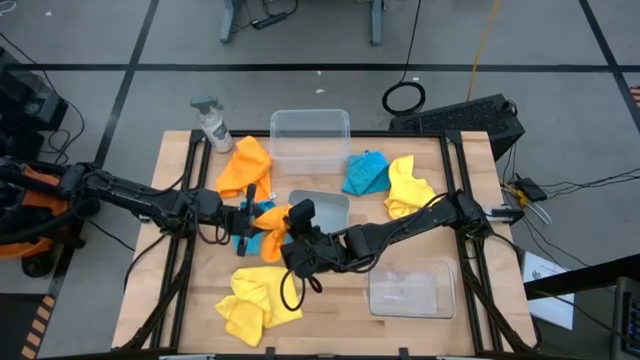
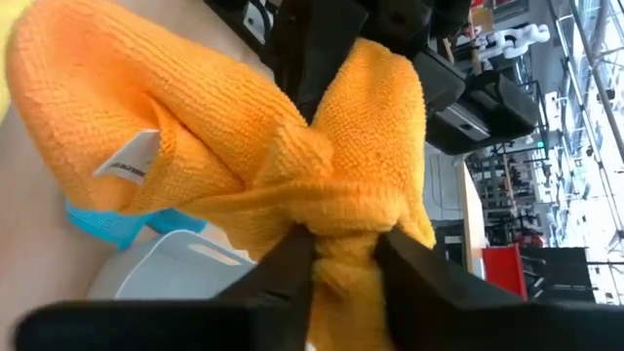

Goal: Sort microfiber towel by color & place in baskets
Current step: Put the bottom orange microfiber towel into the top transparent bin

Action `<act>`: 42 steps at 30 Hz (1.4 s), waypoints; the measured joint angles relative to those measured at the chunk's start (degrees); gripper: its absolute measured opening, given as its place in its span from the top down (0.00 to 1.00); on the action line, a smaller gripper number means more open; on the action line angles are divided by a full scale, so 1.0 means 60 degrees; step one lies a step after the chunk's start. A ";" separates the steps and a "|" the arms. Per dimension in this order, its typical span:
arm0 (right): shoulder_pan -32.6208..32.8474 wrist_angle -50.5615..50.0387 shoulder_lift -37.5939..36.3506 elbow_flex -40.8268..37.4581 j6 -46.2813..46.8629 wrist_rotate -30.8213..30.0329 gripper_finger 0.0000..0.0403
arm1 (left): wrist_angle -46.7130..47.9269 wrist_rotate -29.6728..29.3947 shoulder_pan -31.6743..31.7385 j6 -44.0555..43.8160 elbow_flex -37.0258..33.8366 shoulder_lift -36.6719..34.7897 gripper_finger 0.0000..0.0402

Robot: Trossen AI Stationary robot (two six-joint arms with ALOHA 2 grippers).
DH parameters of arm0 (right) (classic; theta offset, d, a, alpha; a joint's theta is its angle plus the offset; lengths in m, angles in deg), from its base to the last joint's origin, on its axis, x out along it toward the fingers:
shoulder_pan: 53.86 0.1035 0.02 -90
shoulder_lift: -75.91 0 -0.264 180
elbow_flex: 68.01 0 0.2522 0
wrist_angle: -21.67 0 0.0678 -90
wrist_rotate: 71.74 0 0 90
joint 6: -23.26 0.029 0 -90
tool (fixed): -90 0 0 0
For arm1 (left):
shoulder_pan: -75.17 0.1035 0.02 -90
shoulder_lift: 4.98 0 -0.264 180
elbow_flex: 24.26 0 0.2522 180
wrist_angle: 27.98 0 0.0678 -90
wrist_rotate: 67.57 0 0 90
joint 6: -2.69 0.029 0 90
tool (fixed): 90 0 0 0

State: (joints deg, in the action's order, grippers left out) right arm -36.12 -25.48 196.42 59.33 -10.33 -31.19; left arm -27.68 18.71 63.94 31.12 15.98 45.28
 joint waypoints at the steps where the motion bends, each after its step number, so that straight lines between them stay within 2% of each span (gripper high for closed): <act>1: 0.0000 -0.0003 -0.0001 0.0000 -0.0041 -0.0018 0.84 | -0.0019 -0.0004 0.0000 -0.0209 -0.0004 0.0000 0.80; 5: -0.0004 -0.0033 -0.0025 0.0000 -0.0088 -0.0224 0.97 | -0.0017 -0.0035 -0.0004 -0.0929 -0.0004 0.0000 0.62; 12: 0.0087 -0.0396 -0.0309 0.0000 -0.0175 -0.1052 0.98 | 0.0013 -0.0058 -0.0029 -0.1367 -0.0004 -0.0030 0.25; 17: 0.0095 -0.1226 -0.0734 0.0004 0.0415 -0.1130 0.99 | 0.0112 -0.0709 -0.0025 -0.1416 -0.0004 -0.0506 0.10; 24: -0.0102 -0.2504 -0.1254 0.0004 0.1222 -0.1306 0.99 | 0.0828 -0.1829 -0.0025 -0.1447 0.0000 -0.1389 0.07; 30: -0.1021 -0.2960 -0.1575 0.0004 0.1343 -0.1050 0.99 | 0.1394 -0.3014 -0.0011 -0.1454 0.0000 -0.1592 0.07; 37: -0.3443 -0.3133 -0.1651 0.0004 0.1166 0.0831 0.99 | 0.1404 -0.3167 -0.0010 -0.1457 0.0000 -0.1581 0.07; 42: -0.5596 -0.2548 -0.1651 0.0004 0.1308 0.3004 0.99 | 0.1401 -0.3177 -0.0011 -0.1691 0.0000 -0.1581 0.07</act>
State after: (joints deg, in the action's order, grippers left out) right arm -69.70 -40.77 186.51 59.35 -2.48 -13.17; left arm -19.27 -0.35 63.88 20.98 15.98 35.80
